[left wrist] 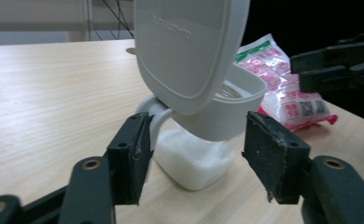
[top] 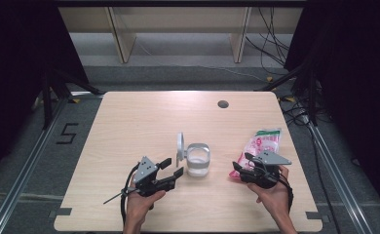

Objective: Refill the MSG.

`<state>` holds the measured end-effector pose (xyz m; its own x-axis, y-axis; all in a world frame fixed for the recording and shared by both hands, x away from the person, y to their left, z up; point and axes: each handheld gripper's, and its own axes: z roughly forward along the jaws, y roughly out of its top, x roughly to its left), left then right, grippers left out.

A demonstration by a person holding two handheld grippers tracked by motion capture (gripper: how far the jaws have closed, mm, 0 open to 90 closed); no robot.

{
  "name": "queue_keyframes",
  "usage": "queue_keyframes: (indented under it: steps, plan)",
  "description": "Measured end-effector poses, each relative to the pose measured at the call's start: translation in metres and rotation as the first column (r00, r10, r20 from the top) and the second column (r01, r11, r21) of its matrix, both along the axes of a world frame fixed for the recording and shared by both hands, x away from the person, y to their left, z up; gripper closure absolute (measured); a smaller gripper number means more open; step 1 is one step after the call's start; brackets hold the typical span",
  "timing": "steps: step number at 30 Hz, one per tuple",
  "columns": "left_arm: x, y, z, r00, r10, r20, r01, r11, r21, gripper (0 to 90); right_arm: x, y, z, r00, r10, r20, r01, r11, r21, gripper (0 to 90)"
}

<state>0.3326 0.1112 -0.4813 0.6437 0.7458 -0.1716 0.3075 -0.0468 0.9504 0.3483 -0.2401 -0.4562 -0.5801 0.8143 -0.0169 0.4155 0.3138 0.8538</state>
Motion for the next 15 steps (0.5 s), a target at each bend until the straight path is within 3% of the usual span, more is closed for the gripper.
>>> queue_keyframes:
  steps: [5,7,14,15]
  plan:
    - [0.003,0.004,0.003,0.9996,-0.015,0.024,0.015,0.9998,0.009,52.1,-0.006,0.008,-0.003,0.9994,0.011,-0.032,-0.01,1.0,0.01,43.1]
    - [0.004,0.004,0.003,0.9993,-0.021,0.031,0.02,0.9997,0.012,55.4,-0.005,0.008,-0.004,0.9993,0.037,-0.01,-0.037,0.999,-0.012,43.1]
    - [0.01,0.006,0.003,0.9981,-0.043,0.044,0.043,0.9991,0.005,65.4,-0.009,0.014,-0.006,0.9987,0.039,-0.035,-0.039,0.999,0.006,43.0]
    - [0.01,0.005,0.004,0.9989,-0.031,0.036,0.031,0.9995,-0.006,67.1,-0.008,0.014,-0.008,0.9978,0.06,-0.025,-0.061,0.998,-0.009,43.0]
